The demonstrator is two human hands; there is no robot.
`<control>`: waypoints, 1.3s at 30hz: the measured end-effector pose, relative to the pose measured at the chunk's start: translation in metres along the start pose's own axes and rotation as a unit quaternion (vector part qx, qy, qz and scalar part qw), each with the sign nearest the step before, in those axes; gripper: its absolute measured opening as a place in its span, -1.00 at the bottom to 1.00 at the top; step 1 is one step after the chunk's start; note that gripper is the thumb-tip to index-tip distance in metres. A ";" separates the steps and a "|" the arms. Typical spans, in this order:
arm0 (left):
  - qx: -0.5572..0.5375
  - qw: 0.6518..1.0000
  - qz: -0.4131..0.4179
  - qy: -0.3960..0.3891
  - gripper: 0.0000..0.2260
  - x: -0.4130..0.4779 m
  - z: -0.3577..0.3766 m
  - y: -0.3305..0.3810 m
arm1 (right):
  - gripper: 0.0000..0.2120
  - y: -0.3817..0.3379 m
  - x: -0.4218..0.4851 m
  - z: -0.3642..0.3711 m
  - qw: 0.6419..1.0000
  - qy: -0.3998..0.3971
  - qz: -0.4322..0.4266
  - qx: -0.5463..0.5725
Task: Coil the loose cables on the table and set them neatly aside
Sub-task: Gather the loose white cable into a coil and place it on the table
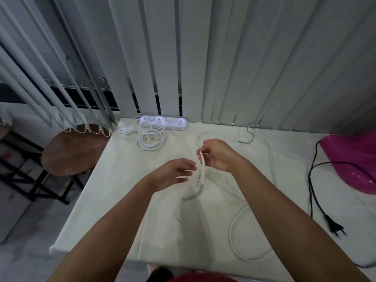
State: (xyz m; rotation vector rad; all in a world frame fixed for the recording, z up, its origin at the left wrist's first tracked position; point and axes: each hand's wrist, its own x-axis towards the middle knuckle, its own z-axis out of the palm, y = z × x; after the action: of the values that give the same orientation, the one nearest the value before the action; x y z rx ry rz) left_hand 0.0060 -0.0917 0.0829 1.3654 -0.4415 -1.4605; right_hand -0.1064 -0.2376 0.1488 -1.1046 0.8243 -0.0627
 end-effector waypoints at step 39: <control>0.355 0.933 0.059 -0.007 -0.85 -0.010 0.071 0.070 | -0.78 -0.010 -0.033 -0.035 0.893 0.080 -0.303 -0.323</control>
State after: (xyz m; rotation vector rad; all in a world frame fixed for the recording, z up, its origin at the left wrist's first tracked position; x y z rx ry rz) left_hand -0.0293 -0.1373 0.1655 1.8437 -1.1194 -1.2532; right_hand -0.1480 -0.2547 0.1686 -1.9894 0.6243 -0.4312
